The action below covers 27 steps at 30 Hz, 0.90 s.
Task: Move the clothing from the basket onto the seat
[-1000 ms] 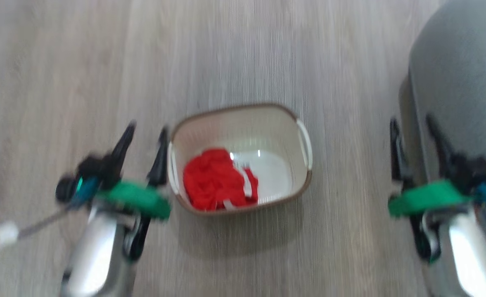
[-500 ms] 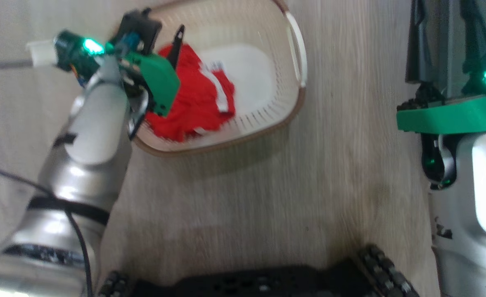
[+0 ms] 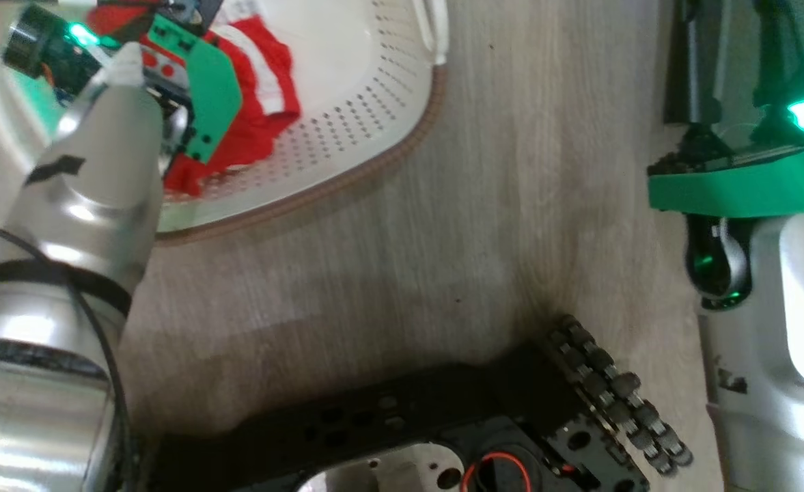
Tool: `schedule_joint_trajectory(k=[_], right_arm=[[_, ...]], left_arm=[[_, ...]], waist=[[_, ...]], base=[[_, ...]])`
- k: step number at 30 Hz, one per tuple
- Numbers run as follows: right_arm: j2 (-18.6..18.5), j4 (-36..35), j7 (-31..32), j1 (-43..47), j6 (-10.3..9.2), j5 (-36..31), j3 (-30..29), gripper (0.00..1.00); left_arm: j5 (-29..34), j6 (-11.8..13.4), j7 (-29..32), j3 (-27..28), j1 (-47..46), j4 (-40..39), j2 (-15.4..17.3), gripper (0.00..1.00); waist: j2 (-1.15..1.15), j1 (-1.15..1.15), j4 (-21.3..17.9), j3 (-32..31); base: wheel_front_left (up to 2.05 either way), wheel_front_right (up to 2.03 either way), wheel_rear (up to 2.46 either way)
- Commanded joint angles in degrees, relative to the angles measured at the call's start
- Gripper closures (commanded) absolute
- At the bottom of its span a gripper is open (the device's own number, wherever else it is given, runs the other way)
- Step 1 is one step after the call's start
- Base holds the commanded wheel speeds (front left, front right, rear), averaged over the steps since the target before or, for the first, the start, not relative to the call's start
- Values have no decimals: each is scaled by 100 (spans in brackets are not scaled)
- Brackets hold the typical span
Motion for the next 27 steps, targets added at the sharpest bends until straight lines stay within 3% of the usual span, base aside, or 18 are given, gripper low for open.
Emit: schedule_joint_trajectory(k=[1, 9, 19, 20, 22, 27], right_arm=[[6, -142, -36, 124, -1, 110, 177, 0], [6, -195, -36, 161, -1, 471, 314, 0], [6, -274, -36, 502, -1, 679, 127, 0], [6, -281, -36, 521, -1, 695, 114, 0], [6, -290, -36, 546, -1, 711, 93, 0], [6, -257, -36, 490, -1, 746, 9, 0]], left_arm=[[68, 46, 80, 3, -19, 57, 209, 0], [79, 127, 335, -68, -233, 548, 460, 0], [31, 98, 468, -208, -55, 781, 462, 0], [10, 71, 464, -214, -34, 792, 438, 15], [-16, 23, 437, -241, 1, 808, 400, 100], [-190, -70, 193, -193, -14, 805, 296, 100]], waist=[[0, -1, -228, 205], [0, -1, -604, 352], [0, -1, -726, 338], [0, -1, -727, 340], [0, -1, -732, 337], [0, -1, -701, 299]], base=[[0, 0, 0], [0, 0, 0], [0, 0, 0], [0, 0, 0], [0, 0, 0], [0, 0, 0]])
